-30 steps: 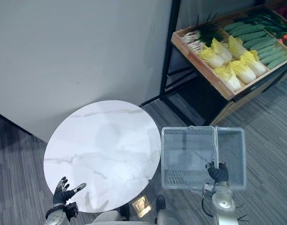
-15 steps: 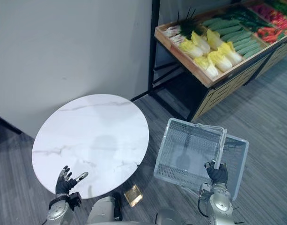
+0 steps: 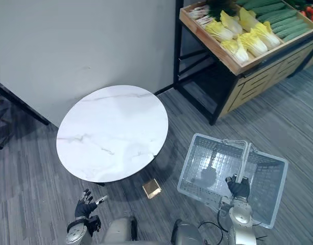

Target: Pick vegetable in the basket

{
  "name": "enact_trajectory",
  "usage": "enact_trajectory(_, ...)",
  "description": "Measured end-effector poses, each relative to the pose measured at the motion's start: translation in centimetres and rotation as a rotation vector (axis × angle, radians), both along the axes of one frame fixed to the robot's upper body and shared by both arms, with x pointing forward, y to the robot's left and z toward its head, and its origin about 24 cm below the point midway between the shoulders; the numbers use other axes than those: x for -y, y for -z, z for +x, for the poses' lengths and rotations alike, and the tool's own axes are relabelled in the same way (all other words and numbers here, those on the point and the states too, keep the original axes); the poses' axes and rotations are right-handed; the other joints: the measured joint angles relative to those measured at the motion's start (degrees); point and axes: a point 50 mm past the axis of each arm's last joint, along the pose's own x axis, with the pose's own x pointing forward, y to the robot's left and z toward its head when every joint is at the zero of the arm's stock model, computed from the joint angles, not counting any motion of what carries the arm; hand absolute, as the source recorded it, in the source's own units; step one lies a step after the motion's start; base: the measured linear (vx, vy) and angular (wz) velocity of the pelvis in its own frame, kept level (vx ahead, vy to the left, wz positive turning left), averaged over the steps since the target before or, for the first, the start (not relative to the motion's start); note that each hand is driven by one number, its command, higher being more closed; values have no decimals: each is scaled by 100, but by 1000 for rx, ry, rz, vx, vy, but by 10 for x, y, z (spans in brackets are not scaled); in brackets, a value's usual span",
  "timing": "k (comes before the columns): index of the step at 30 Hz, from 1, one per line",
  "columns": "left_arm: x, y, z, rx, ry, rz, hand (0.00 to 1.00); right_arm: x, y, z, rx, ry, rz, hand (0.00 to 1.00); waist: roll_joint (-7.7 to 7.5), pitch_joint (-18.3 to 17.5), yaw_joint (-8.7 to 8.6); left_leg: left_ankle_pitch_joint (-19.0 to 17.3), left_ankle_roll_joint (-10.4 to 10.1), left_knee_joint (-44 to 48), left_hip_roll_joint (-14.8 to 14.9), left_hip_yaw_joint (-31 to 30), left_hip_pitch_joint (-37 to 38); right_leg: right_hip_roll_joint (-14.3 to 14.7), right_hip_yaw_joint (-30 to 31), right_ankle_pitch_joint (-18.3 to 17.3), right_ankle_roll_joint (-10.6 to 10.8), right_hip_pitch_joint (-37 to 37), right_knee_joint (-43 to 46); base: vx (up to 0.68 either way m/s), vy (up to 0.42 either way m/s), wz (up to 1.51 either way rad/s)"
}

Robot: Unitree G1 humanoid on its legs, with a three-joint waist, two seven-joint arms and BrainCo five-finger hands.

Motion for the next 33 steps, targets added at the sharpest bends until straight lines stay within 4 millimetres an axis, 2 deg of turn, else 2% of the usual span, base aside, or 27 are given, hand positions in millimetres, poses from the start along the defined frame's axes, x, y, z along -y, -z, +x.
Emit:
enact_trajectory(4, 2, -3, 6, 15, 22, 9, 0, -1, -3, -3, 10, -2, -4, 100, -40, 0, -82, -53, 101, 142, -39, 249, 1, -39, 252, 220, 131, -1, -166, -35, 151, -32)
enact_trajectory(7, 1, -11, 16, 58, 20, 22, 0, -4, -5, -1, 29, -4, 4, 100, -46, 4, -123, -175, 223, 326, -61, 600, 6, 36, 595, 334, 219, -126, -203, -5, 93, -65)
enact_trajectory(10, -2, -21, 24, 108, 4, 41, 0, -9, -7, 4, 47, -15, 15, 100, -71, 23, -147, -378, 249, 508, 118, 1121, 133, 226, 1072, 523, 261, -263, -312, -32, 69, -98)
enact_trajectory(11, -5, -25, 26, 130, 6, 53, 0, -11, -7, 6, 50, -17, 19, 100, -103, 49, -156, -461, 248, 520, 209, 1366, 209, 238, 1040, 458, 178, -290, -387, -59, 40, -87)
enact_trajectory(12, -6, -27, 28, 138, 7, 57, 0, -11, -7, 6, 50, -17, 20, 100, -120, 67, -208, -488, 240, 505, 200, 1477, 252, 136, 806, 462, 83, -305, -407, -56, 91, -108)
enact_trajectory(14, -12, -25, 23, 124, -18, 69, 0, -12, -1, 19, 29, -25, 26, 100, -161, 81, -268, -581, 144, 361, 400, 2148, 489, -432, -682, 565, -212, -333, -441, -17, 93, -153)
enact_trajectory(15, -16, -23, 21, 109, -34, 77, 0, -12, 3, 25, 13, -29, 31, 100, -196, 78, -261, -569, 94, 243, 420, 2503, 664, -806, -1527, 559, -263, -356, -337, 47, -16, -157)
enact_trajectory(16, -18, -22, 20, 101, -40, 83, 0, -12, 4, 28, 6, -31, 31, 100, -207, 76, -258, -581, 42, 210, 422, 2668, 743, -929, -1822, 600, -318, -358, -297, 102, -52, -161)
enact_trajectory(17, -21, -21, 20, 93, -40, 92, 0, -13, 5, 33, 0, -35, 33, 100, -204, 78, -278, -588, -12, 223, 432, 2924, 879, -1016, -2069, 812, -261, -399, -260, 186, -53, -131)
enact_trajectory(19, -21, -21, 24, 94, -36, 92, 0, -10, 7, 35, -12, -36, 27, 100, -119, 102, -320, -580, -21, 231, 508, 2909, 970, -835, -1818, 812, -226, -500, -198, 230, -112, -105)
enact_trajectory(20, -21, -23, 28, 107, -32, 92, 0, -6, 8, 35, -28, -35, 15, 100, -45, 131, -412, -579, -20, 298, 583, 2906, 1069, -721, -1734, 710, -227, -485, -133, 352, -191, -81)
enact_trajectory(21, -20, -26, 34, 123, -25, 93, 0, -2, 9, 33, -43, -33, 6, 100, 11, 138, -520, -561, 11, 750, 828, 2860, 1132, -583, -1677, 528, -254, -361, -37, 365, -188, -72)
enact_trajectory(22, -19, -26, 36, 126, -16, 91, 0, -1, 11, 31, -53, -32, 4, 100, 13, 145, -539, -510, 96, 1082, 948, 2818, 1138, -531, -1670, 453, -279, -271, -2, 324, -164, -57)
enact_trajectory(23, -17, -26, 38, 128, -3, 88, 0, 0, 13, 28, -67, -32, 1, 100, 9, 158, -551, -399, 282, 1487, 1079, 2712, 1118, -485, -1667, 384, -297, -165, 38, 337, -208, -85)
enact_trajectory(24, -11, -23, 38, 115, 29, 80, 0, 1, 18, 21, -91, -32, -3, 100, 47, 202, -460, 263, 1093, 2684, 1445, 2214, 894, -283, -1577, 269, -319, 292, -121, 270, -172, -91)
enact_trajectory(25, -10, -22, 36, 108, 35, 78, 0, 1, 19, 20, -96, -34, -3, 100, 47, 211, -433, 632, 1292, 3005, 1496, 1979, 823, -216, -1489, 250, -324, 452, -226, 437, -161, -135)
enact_trajectory(26, -11, -18, 29, 87, 40, 76, 0, -2, 18, 21, -93, -48, -6, 100, -25, 227, -381, 906, 1021, 3763, 1351, 1149, 412, -161, -1172, 179, -248, 791, -542, 372, 19, -121)
enact_trajectory(27, -9, -19, 31, 94, 53, 75, 0, -1, 13, 24, -69, -40, -13, 100, 17, 250, -326, 139, 685, 4248, 992, 527, -224, -169, -918, 57, -281, 855, -633, 439, 39, -124)
enact_trajectory(28, -9, -20, 31, 95, 57, 78, 0, -1, 12, 26, -63, -39, -14, 100, -9, 267, -274, -119, 698, 4319, 783, 341, -512, -197, -772, 27, -262, 877, -656, 368, 110, -107)
enact_trajectory(29, -10, -19, 29, 87, 59, 80, 0, -2, 12, 27, -60, -39, -8, 100, -68, 313, -137, -467, 725, 4213, 379, 66, -1017, -265, -543, -3, -206, 1055, -786, 331, 89, -83)
enact_trajectory(30, -10, -19, 29, 86, 59, 81, 0, -3, 12, 26, -61, -34, -4, 100, -91, 330, -91, -523, 722, 4030, 193, -7, -1227, -289, -463, -10, -157, 1190, -876, 460, 138, -82)
enact_trajectory(31, -11, -17, 25, 77, 57, 83, 0, -5, 13, 26, -62, -36, -1, 100, -112, 348, -24, -526, 664, 3278, -159, -152, -1575, -381, -358, -83, 67, 1448, -1026, 483, 192, -60)
enact_trajectory(32, -10, -17, 24, 78, 59, 80, 0, -3, 13, 26, -68, -41, -17, 100, -64, 362, 54, -346, 469, 2083, -482, -333, -1776, -440, -239, -275, 210, 1643, -1076, 480, 224, -56)
enact_trajectory(33, -8, -18, 22, 78, 58, 76, 0, -1, 12, 26, -70, -44, -29, 100, 32, 329, 78, -113, 331, 1295, -582, -468, -1759, -410, -166, -388, 311, 1668, -1070, 500, 267, -81)
